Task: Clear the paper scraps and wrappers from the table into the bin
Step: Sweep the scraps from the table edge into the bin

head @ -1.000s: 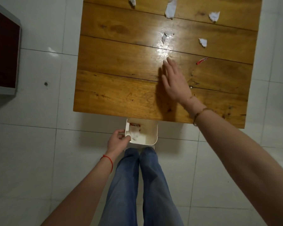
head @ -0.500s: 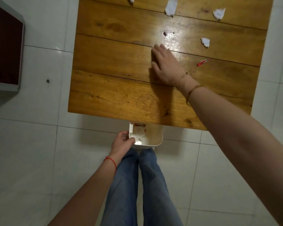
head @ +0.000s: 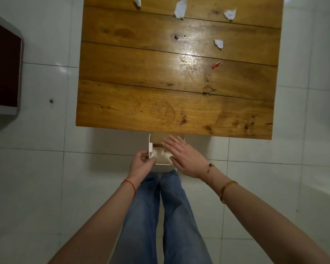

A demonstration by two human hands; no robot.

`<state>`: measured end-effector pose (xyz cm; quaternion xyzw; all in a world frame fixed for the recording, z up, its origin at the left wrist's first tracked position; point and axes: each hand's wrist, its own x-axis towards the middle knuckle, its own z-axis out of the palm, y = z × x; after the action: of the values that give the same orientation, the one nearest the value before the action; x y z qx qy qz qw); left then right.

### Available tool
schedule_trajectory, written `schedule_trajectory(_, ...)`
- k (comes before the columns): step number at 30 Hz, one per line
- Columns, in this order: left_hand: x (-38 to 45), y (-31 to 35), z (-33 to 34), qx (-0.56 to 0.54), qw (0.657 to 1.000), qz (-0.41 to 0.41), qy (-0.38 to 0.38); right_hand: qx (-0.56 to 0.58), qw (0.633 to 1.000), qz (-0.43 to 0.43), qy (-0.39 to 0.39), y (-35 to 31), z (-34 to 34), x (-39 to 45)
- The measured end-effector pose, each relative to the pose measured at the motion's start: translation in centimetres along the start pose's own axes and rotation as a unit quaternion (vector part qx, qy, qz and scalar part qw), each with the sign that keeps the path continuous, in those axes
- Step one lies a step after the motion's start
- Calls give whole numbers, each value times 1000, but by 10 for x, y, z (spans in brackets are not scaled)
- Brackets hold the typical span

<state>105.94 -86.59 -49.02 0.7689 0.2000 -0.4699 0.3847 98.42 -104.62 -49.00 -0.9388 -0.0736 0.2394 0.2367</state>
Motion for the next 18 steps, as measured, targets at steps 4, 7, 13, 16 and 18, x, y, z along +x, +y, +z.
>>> schedule_trajectory(4, -13, -8, 4, -4, 1000, 7, -4, 31, 998, 41, 47, -10, 2, -16)
schedule_trajectory(7, -19, -10, 11, 8, 1000, 7, -13, 54, 987, 103, 109, 1, -11, -20)
schedule_trajectory(13, -26, -4, 33, 25, 999, 1, -24, 41, 960, 210, 179, 66, -67, -13)
schedule_trajectory(16, -23, 0, 49, 31, 999, -10, -15, 43, 952, 230, 199, 103, -98, -5)
schedule_trajectory(18, -22, 2, 62, 21, 1000, -17, -8, 50, 949, 241, 196, 125, -114, 0)
